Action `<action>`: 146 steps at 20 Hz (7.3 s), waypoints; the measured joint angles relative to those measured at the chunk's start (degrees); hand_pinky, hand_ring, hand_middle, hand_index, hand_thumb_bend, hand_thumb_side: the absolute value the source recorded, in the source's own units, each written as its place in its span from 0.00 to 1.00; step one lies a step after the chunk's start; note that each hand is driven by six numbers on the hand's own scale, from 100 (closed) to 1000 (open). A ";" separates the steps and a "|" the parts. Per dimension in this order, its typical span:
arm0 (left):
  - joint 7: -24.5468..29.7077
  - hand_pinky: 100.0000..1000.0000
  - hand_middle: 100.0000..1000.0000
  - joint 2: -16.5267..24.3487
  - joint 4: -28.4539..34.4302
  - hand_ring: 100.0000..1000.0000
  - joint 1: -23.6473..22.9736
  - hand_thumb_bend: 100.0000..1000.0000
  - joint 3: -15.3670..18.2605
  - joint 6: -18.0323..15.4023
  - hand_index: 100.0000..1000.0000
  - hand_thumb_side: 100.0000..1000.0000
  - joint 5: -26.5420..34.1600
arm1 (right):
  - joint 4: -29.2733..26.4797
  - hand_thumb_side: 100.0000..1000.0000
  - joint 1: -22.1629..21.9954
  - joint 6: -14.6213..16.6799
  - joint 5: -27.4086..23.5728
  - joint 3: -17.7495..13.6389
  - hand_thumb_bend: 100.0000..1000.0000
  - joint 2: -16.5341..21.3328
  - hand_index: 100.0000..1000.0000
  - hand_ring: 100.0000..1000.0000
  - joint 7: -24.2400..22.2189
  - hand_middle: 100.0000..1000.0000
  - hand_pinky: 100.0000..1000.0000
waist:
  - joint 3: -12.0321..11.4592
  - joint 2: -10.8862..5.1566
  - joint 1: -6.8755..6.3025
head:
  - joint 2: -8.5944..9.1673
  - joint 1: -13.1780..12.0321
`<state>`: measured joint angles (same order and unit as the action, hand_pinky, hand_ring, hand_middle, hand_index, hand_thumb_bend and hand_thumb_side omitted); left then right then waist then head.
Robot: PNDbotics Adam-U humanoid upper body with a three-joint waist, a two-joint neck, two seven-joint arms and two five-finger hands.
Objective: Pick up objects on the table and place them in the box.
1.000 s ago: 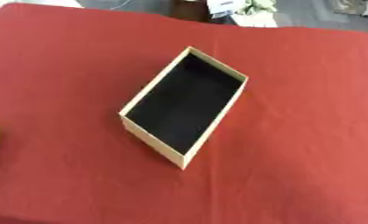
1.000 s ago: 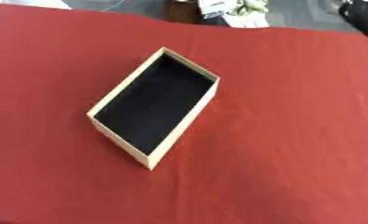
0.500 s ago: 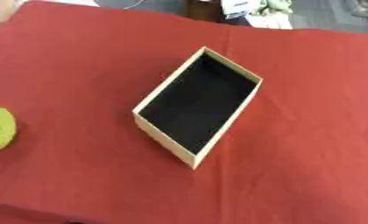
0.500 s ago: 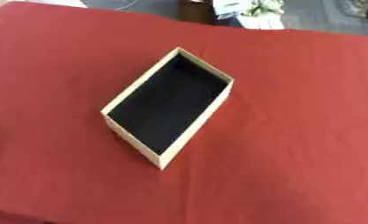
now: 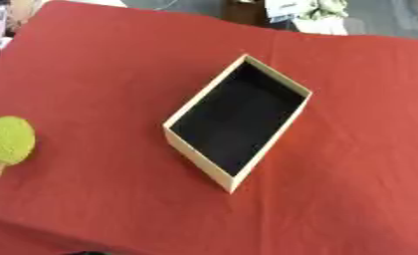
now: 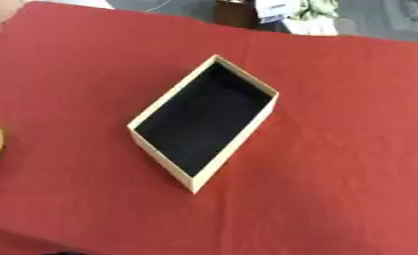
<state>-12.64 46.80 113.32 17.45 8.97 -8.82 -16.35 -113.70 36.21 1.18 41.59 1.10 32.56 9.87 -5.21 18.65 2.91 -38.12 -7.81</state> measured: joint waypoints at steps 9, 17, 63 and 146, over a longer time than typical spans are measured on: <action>-0.01 0.79 0.81 5.95 -8.99 0.79 -0.08 0.26 3.40 1.17 0.88 0.42 -17.90 | 0.00 0.78 -0.02 0.00 0.00 0.00 0.00 0.12 0.83 0.86 0.00 0.87 0.80 | -0.16 -0.01 0.01 | 0.00 0.43; 6.63 0.85 0.83 7.67 -13.00 0.82 -2.06 0.13 3.61 -4.34 0.90 0.68 -31.90 | 0.00 0.78 -0.40 -0.01 0.00 0.01 0.00 0.50 0.83 0.86 -0.01 0.87 0.80 | -0.34 -0.01 -0.33 | -0.01 0.41; 45.01 0.84 0.80 9.11 -20.58 0.84 -12.12 0.55 4.27 -14.49 0.96 0.74 -18.42 | 0.00 0.79 -1.27 -0.07 -0.01 0.05 0.00 1.04 0.83 0.85 -0.08 0.86 0.80 | -1.09 0.00 -0.23 | -0.05 -1.96; 37.15 0.21 0.38 -7.25 -7.12 0.31 30.35 0.06 -18.36 -12.49 0.54 0.00 -20.47 | 0.00 0.75 2.64 0.02 -1.93 -0.66 0.00 0.47 0.82 0.85 1.56 0.85 0.80 | 0.73 -0.18 -0.11 | 0.43 1.14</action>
<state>24.51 39.55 106.20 47.80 -9.40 -21.31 -36.82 -113.70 38.86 1.21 39.66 0.43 33.03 11.42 -4.48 18.47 2.80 -37.69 -6.67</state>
